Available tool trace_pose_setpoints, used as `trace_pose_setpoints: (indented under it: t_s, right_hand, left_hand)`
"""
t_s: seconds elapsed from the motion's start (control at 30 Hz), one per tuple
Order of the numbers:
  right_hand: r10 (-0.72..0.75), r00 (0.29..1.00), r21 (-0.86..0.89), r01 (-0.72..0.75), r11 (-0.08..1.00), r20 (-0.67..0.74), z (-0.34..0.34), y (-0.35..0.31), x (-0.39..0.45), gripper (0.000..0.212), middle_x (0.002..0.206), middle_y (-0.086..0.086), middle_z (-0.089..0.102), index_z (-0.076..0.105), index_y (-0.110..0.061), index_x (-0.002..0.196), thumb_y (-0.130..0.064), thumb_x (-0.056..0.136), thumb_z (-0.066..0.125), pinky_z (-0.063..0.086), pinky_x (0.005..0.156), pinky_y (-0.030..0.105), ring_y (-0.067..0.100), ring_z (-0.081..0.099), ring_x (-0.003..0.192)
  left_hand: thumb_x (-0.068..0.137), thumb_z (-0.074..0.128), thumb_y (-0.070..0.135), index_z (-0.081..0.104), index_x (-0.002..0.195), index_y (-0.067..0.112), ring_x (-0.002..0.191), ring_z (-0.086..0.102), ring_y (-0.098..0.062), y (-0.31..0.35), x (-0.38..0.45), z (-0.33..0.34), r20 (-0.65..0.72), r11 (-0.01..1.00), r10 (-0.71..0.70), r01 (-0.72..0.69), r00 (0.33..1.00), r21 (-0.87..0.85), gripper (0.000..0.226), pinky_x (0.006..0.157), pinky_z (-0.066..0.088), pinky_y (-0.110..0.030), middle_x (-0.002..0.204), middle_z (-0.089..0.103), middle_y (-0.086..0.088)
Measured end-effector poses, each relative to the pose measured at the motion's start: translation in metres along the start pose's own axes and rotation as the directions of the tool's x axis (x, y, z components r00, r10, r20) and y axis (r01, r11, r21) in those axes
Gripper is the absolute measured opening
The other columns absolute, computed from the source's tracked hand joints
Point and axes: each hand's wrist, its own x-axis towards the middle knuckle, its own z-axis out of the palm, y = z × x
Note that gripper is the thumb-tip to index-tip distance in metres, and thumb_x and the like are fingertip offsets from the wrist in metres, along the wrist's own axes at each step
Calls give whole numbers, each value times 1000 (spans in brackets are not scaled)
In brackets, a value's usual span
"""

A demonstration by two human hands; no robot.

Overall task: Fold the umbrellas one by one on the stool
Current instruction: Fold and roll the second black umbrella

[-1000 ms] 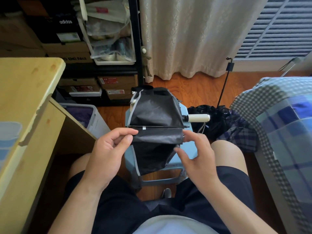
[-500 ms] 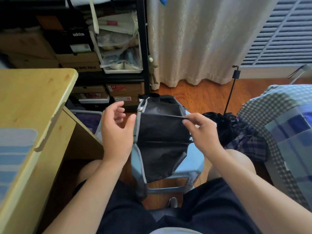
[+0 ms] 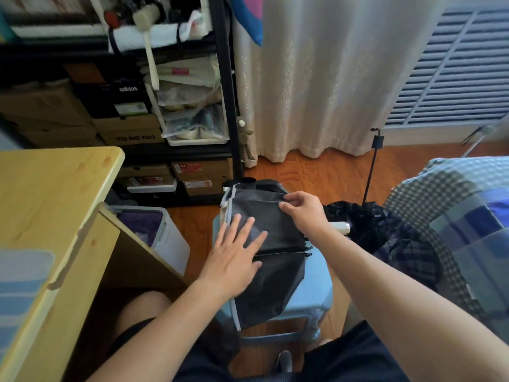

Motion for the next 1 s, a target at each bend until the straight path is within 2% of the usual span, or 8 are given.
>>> trace_pose_setpoints:
  t_s: [0.13,0.23,0.33,0.43,0.57,0.77,0.87,1.0]
  right_hand:
    - [46,998,-9,-46,999,-41,0,0,8,9,98,-4,72,75,-23,95,-31,96,71,57,90,41,19,67,97]
    - [-126,984,-369,70,927,-128,-5,3,4,15,93,-7,64,72,-19,100,-32,100,65,46,81,33,18,60,92]
    - [-265,941,-337,184,923,-212,-15,5,-25,10,95,-6,57,67,-16,102,-24,101,62,39,75,28,14,56,87]
    - [-205,957,-218,159,963,-206,-23,30,-77,7,88,-6,63,64,-21,93,-18,98,64,46,70,30,13,60,80]
    - [5,988,-203,-37,978,-157,-24,77,-131,23,104,1,65,65,-26,101,-4,94,62,46,76,31,21,62,92]
    - [-220,971,-601,121,790,-94,-64,85,-59,68,153,17,43,53,-14,146,-2,82,73,28,119,49,40,33,142]
    - [106,992,-206,-89,975,73,-92,74,-27,53,141,9,52,55,-21,143,-13,94,73,44,108,40,26,53,126]
    - [269,948,266,-306,914,169,-98,82,-16,24,127,14,58,62,-12,124,-7,101,63,55,94,35,24,61,111]
  left_hand:
    - [105,37,52,1,163,37,153,-27,-36,-3,-4,6,-28,999,1,0,1000,43,69,124,-13,-53,170,-16,-7]
    - [106,34,52,1,163,36,153,-27,-37,-6,-7,8,-31,997,-73,74,997,22,68,125,-9,-54,169,-19,-10]
    - [106,32,53,-1,163,37,155,-19,-37,-9,-16,4,-50,968,-233,226,971,-105,67,125,-1,-53,170,-18,-10]
    - [103,46,50,19,161,37,154,12,-31,-5,-43,8,-75,787,-491,406,868,-465,66,122,24,-46,167,9,-6]
    - [97,64,30,56,121,28,113,58,-25,10,-89,30,124,356,-671,464,731,-811,26,96,51,-40,115,51,6]
    - [97,65,18,57,122,28,109,54,-15,13,-103,40,191,296,-613,447,766,-844,29,93,46,-32,119,51,4]
    - [98,63,16,53,126,38,118,54,-9,0,-94,28,211,178,-594,383,776,-906,37,97,47,-31,132,54,6]
    - [97,64,24,44,148,41,146,33,-10,-30,-53,18,152,297,-462,314,874,-902,58,120,33,-43,158,36,12]
